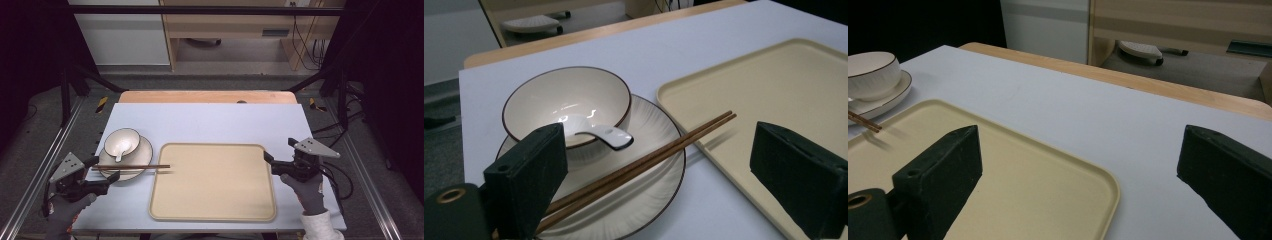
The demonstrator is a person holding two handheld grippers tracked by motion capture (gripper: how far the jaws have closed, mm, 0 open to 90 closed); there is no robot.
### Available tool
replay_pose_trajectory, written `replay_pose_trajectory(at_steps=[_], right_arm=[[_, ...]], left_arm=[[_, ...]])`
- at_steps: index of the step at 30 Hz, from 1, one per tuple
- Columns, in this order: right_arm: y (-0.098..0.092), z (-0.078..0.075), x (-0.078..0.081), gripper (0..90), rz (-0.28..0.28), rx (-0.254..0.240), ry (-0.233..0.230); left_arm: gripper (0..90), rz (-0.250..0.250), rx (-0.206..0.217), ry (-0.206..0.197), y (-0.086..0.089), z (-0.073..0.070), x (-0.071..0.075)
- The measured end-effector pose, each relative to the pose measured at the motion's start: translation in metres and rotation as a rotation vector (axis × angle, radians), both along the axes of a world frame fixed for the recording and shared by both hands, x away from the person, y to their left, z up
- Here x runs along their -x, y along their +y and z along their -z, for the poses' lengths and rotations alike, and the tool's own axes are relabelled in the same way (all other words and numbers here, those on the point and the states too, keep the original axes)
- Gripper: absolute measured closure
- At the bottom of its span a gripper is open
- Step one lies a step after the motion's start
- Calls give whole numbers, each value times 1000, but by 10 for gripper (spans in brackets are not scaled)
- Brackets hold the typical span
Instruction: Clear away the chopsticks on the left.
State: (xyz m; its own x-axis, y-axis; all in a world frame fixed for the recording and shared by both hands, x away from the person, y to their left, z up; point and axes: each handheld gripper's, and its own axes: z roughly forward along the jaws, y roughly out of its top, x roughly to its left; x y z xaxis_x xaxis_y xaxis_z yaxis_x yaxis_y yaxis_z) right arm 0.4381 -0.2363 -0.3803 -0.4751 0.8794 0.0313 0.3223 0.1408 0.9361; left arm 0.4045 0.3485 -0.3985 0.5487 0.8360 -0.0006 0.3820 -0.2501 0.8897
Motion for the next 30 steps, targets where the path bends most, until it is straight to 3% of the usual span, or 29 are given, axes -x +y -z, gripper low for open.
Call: replay_pose_trajectory(at_steps=[5,10,17,30], right_arm=[[1,0,0,43,1,0,3],[2,1,-1,44,-2,5,13],[3,3,-3,44,-4,10,21],[5,5,-4,44,-1,22,32]], left_arm=[[86,-4,-33,24,0,6,-3],[99,-9,-101,66,-2,17,-9],[163,-33,-168,82,-5,31,-19],[355,-45,-212,93,-8,50,-32]])
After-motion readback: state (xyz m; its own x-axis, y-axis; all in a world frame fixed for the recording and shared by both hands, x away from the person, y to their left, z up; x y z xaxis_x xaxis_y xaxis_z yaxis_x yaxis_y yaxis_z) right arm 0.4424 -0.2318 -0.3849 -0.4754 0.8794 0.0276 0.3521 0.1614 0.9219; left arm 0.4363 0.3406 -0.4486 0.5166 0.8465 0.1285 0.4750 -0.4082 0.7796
